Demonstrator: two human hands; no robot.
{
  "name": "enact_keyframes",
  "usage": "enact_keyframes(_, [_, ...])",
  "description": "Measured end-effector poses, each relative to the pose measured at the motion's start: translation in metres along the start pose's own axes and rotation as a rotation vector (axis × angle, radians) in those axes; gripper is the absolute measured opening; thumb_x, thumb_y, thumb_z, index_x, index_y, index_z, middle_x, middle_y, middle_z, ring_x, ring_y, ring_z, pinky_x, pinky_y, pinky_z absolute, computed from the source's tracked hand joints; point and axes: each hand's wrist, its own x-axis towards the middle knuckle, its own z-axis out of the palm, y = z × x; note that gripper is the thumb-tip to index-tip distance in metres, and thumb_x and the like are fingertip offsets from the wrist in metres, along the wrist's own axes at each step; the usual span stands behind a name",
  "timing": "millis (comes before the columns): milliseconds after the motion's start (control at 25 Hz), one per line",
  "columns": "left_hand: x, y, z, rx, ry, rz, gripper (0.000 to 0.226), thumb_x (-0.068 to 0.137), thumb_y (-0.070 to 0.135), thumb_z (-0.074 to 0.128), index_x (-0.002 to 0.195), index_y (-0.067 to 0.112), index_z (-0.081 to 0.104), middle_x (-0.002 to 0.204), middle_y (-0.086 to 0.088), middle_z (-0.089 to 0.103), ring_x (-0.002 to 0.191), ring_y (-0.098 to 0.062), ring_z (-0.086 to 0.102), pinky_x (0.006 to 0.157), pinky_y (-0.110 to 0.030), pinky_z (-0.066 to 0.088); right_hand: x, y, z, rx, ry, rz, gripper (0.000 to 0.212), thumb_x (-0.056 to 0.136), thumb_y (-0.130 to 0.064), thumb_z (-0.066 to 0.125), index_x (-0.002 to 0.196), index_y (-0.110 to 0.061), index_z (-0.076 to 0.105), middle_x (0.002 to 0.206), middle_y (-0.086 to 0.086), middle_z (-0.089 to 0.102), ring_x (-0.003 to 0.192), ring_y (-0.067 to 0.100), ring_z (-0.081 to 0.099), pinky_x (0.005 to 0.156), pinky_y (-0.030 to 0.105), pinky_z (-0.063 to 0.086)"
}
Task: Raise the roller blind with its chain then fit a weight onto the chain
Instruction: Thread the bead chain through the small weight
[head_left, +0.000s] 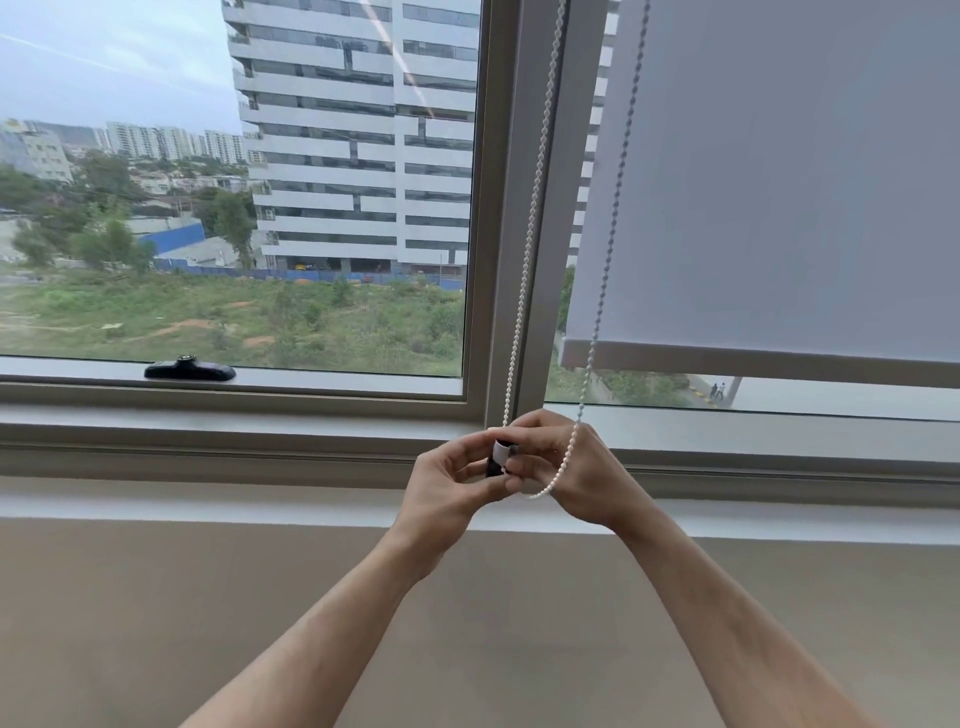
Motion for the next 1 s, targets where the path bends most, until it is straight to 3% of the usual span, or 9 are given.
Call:
enact_keyframes(80, [0.0, 0.001, 0.001, -0.013, -0.007, 0.007, 0.043, 0.07, -0.002, 0.082, 0.106, 0.02, 0.076, 0.089, -0.003, 0.077, 0.081, -0.017, 0.069, 0.071, -0.026, 0.053, 0.001, 0.0, -0.001, -0.034, -0.014, -0.018, 0.033, 0.09, -0.007, 0.065, 0.118, -0.023, 0.072, 0.104, -0.001, 0.064, 0.098, 0.016, 0.066, 0.086, 0.035, 0.057])
enact_keyframes(240, [-0.001, 0.003, -0.003, -0.011, -0.042, 0.025, 0.04, 0.07, 0.002, 0.081, 0.108, 0.015, 0.075, 0.087, -0.007, 0.075, 0.072, -0.021, 0.062, 0.067, -0.031, 0.05, 0.002, -0.002, -0.001, -0.051, -0.006, -0.049, 0.031, 0.091, -0.006, 0.065, 0.12, -0.016, 0.071, 0.101, -0.009, 0.063, 0.095, -0.001, 0.064, 0.086, 0.019, 0.052])
enact_keyframes(320, [-0.002, 0.005, -0.004, -0.012, -0.061, 0.027, 0.039, 0.073, 0.0, 0.08, 0.109, 0.013, 0.075, 0.085, -0.007, 0.074, 0.07, -0.023, 0.059, 0.065, -0.031, 0.051, 0.005, -0.002, -0.002, -0.062, 0.002, -0.039, 0.03, 0.09, -0.004, 0.068, 0.117, -0.016, 0.072, 0.099, -0.01, 0.065, 0.093, -0.001, 0.065, 0.084, 0.018, 0.051])
enact_keyframes(520, [-0.002, 0.009, -0.003, -0.001, -0.05, 0.034, 0.039, 0.074, -0.01, 0.076, 0.107, 0.011, 0.076, 0.082, -0.007, 0.073, 0.072, -0.022, 0.057, 0.064, -0.029, 0.051, 0.011, -0.007, -0.005, -0.01, 0.031, -0.026, 0.027, 0.083, 0.0, 0.074, 0.107, -0.013, 0.077, 0.094, -0.011, 0.07, 0.086, 0.005, 0.071, 0.08, 0.021, 0.055])
enact_keyframes(760, [-0.002, 0.012, -0.001, 0.027, -0.009, 0.035, 0.034, 0.072, -0.009, 0.079, 0.103, 0.004, 0.075, 0.082, -0.019, 0.067, 0.065, -0.023, 0.053, 0.061, -0.028, 0.05, 0.01, -0.012, -0.003, 0.022, 0.089, 0.004, 0.025, 0.082, -0.002, 0.076, 0.103, -0.015, 0.077, 0.088, -0.014, 0.076, 0.086, 0.009, 0.074, 0.079, 0.027, 0.058])
enact_keyframes(1000, [-0.004, 0.013, 0.002, 0.061, -0.005, 0.03, 0.028, 0.074, -0.004, 0.08, 0.099, 0.009, 0.077, 0.074, -0.003, 0.071, 0.057, -0.02, 0.054, 0.061, -0.026, 0.051, 0.006, -0.018, -0.006, -0.046, 0.083, -0.027, 0.02, 0.08, -0.008, 0.078, 0.1, -0.011, 0.078, 0.093, 0.002, 0.075, 0.086, 0.016, 0.074, 0.082, 0.041, 0.059])
